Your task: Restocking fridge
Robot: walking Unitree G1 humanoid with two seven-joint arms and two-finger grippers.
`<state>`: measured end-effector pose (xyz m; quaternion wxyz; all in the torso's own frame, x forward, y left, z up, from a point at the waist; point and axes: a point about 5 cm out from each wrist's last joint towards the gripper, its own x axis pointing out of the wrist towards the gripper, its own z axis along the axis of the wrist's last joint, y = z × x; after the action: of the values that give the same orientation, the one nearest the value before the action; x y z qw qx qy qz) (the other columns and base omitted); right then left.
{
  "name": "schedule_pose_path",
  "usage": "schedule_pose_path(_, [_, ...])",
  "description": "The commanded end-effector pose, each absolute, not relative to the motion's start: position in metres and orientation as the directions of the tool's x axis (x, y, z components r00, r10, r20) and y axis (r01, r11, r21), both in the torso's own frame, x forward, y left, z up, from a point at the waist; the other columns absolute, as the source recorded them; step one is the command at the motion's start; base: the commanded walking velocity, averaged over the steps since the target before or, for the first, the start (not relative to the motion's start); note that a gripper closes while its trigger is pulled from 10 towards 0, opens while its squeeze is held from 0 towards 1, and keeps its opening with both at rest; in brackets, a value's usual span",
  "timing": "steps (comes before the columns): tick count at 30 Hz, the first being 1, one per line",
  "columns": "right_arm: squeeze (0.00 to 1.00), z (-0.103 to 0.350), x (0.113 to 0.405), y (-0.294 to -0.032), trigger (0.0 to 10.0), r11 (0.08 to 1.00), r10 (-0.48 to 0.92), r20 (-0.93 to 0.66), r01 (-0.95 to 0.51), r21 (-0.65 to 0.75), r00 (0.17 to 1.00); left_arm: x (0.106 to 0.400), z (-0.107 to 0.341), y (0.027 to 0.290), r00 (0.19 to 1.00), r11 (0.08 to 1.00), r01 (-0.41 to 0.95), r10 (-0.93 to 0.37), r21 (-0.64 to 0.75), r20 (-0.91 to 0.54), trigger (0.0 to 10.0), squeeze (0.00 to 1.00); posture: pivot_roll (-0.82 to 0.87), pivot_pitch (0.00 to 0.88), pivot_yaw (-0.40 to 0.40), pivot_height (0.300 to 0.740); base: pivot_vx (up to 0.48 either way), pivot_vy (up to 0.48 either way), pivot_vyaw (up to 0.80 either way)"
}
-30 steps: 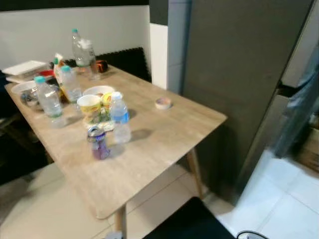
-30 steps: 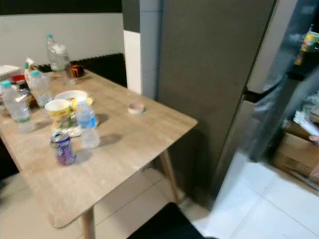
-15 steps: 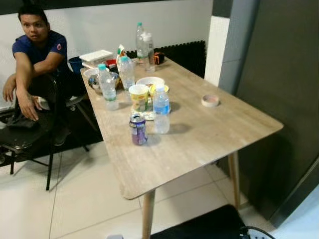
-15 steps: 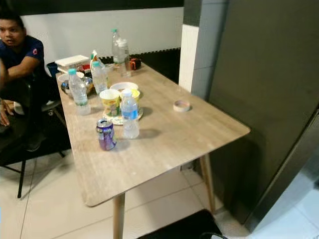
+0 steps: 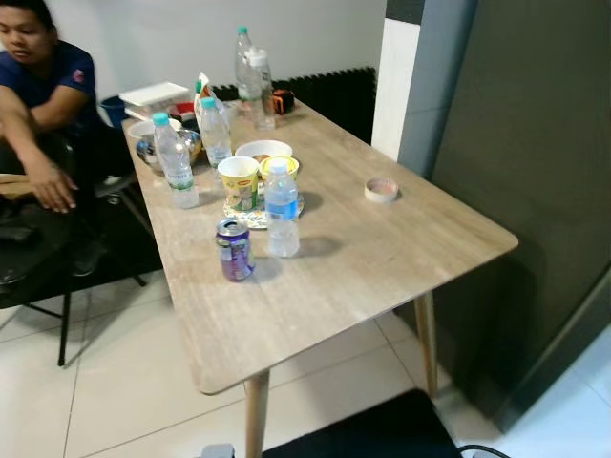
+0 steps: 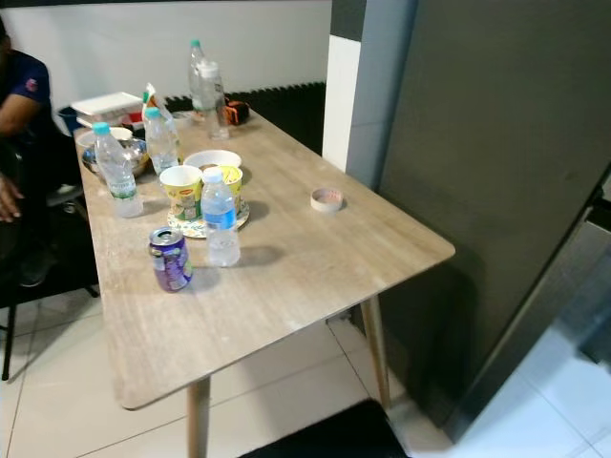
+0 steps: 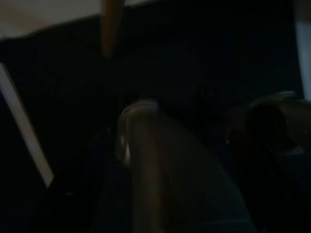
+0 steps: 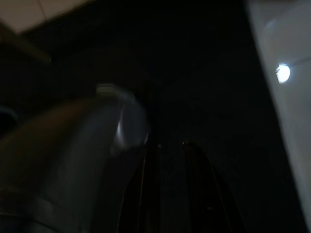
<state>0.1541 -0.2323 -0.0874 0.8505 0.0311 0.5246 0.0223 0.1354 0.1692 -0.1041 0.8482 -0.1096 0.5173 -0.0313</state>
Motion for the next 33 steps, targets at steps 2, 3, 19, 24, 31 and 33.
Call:
schedule_pose_path(2, [0.0, -0.09, 0.15, -0.23, 10.0, 0.997, 0.075, -0.898, -0.005, 0.081, 0.434, 0.139, -0.103, 0.173, 0.472, 0.976, -0.068, -0.15, -0.206, -0.869, 10.0, 0.0, -0.1, 0.0, 0.013, 0.74, 0.0, 0.0, 0.0])
schedule_pose_path(3, [0.0, -0.09, 0.15, -0.23, 10.0, 0.997, 0.076, -0.897, -0.006, 0.081, 0.435, 0.139, -0.103, 0.172, 0.472, 0.976, -0.069, -0.15, -0.206, -0.869, 10.0, 0.0, -0.1, 0.0, 0.013, 0.74, 0.0, 0.0, 0.0])
schedule_pose_path(19, [0.0, -0.09, 0.148, -0.229, 10.0, 0.996, 0.083, -0.899, -0.018, 0.084, 0.431, 0.138, -0.103, 0.179, 0.477, 0.98, -0.088, -0.115, -0.177, -0.871, 10.0, 0.0, -0.1, 0.0, 0.012, 0.74, 0.0, -0.178, 0.0])
schedule_pose_path(24, [0.0, -0.09, 0.148, -0.23, 10.0, 0.997, 0.082, -0.899, -0.02, 0.081, 0.431, 0.139, -0.102, 0.186, 0.48, 0.979, -0.147, -0.054, -0.142, -0.876, 10.0, 0.0, -0.1, 0.0, 0.012, 0.74, 0.0, 0.0, 0.0])
schedule_pose_path(31, [0.0, -0.09, 0.149, -0.23, 10.0, 0.997, 0.078, -0.898, -0.018, 0.077, 0.432, 0.136, -0.099, 0.214, 0.486, 0.893, -0.437, 0.134, -0.107, -0.864, 10.0, 0.0, -0.1, 0.0, 0.013, 0.74, 0.0, 0.0, 0.0])
schedule_pose_path(33, [0.0, -0.09, 0.148, -0.23, 10.0, 0.997, 0.077, -0.898, -0.018, 0.077, 0.433, 0.133, -0.097, 0.232, 0.474, 0.8, -0.59, 0.232, -0.111, -0.85, 10.0, 0.0, -0.1, 0.0, 0.013, 0.74, 0.0, 0.0, 0.0])
